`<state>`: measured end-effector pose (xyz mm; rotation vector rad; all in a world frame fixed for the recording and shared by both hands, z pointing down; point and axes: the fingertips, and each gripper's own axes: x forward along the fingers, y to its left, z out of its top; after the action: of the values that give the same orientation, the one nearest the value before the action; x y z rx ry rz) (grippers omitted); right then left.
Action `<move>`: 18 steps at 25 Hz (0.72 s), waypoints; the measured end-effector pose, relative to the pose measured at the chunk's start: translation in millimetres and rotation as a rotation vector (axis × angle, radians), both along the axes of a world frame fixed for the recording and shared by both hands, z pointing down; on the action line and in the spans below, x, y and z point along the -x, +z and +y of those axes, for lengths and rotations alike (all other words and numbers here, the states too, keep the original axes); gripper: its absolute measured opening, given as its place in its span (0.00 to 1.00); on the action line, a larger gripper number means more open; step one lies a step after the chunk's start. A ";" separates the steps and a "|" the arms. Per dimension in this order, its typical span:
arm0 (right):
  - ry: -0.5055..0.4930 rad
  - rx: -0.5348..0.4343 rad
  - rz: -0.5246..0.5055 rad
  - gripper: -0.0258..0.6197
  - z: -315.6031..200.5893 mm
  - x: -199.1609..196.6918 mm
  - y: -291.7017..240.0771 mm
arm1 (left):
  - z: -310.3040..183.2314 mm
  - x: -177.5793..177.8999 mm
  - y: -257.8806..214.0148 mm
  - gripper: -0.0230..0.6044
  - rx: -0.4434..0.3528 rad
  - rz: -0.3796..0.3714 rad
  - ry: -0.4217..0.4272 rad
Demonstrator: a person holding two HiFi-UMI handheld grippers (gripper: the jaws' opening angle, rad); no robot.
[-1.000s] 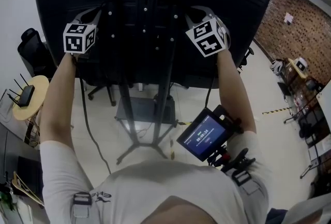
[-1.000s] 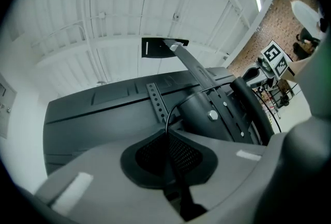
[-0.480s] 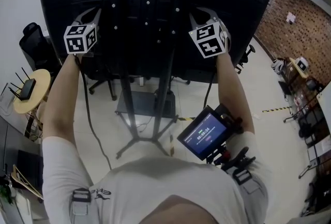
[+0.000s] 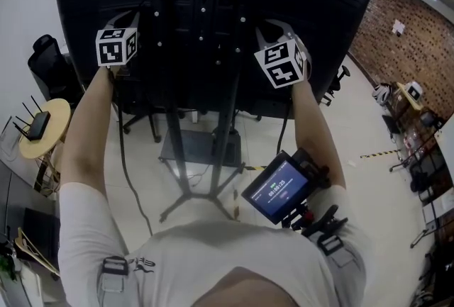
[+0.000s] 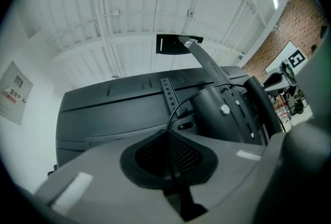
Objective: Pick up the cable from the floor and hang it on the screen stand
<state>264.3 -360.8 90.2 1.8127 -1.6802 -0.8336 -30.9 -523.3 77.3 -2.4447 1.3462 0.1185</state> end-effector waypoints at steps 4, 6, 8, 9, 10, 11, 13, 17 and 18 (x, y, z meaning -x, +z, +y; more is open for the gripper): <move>-0.001 -0.008 -0.011 0.14 3.3 0.6 -0.9 | -5.8 0.0 0.4 0.07 0.018 -0.004 -0.012; -0.003 -0.014 -0.017 0.14 5.1 0.7 -1.2 | -5.3 -0.7 3.0 0.07 0.014 0.008 -0.002; -0.007 -0.020 -0.034 0.14 6.1 -0.1 -0.6 | -4.0 -2.6 7.0 0.07 0.011 0.029 0.017; -0.009 -0.022 -0.046 0.14 6.5 -0.6 0.4 | -3.3 -3.3 9.3 0.07 0.009 0.042 0.024; -0.010 -0.023 -0.059 0.14 6.8 -1.3 1.8 | -2.8 -3.3 12.1 0.07 0.009 0.055 0.029; -0.010 -0.023 -0.069 0.14 7.4 -2.2 3.5 | -2.2 -2.4 15.6 0.07 0.012 0.067 0.033; -0.011 -0.019 -0.089 0.14 9.9 -3.3 7.4 | -0.7 2.4 25.2 0.07 0.027 0.092 0.038; -0.019 -0.008 -0.133 0.14 15.5 -3.9 15.5 | -0.6 19.5 52.2 0.07 0.083 0.117 0.018; -0.019 -0.005 -0.138 0.14 15.9 -4.4 17.7 | 0.1 23.8 58.0 0.07 0.091 0.125 0.014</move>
<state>268.7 -344.9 108.0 1.8991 -1.7848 -0.7358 -54.7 -523.2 135.2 -2.5597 1.4160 0.2210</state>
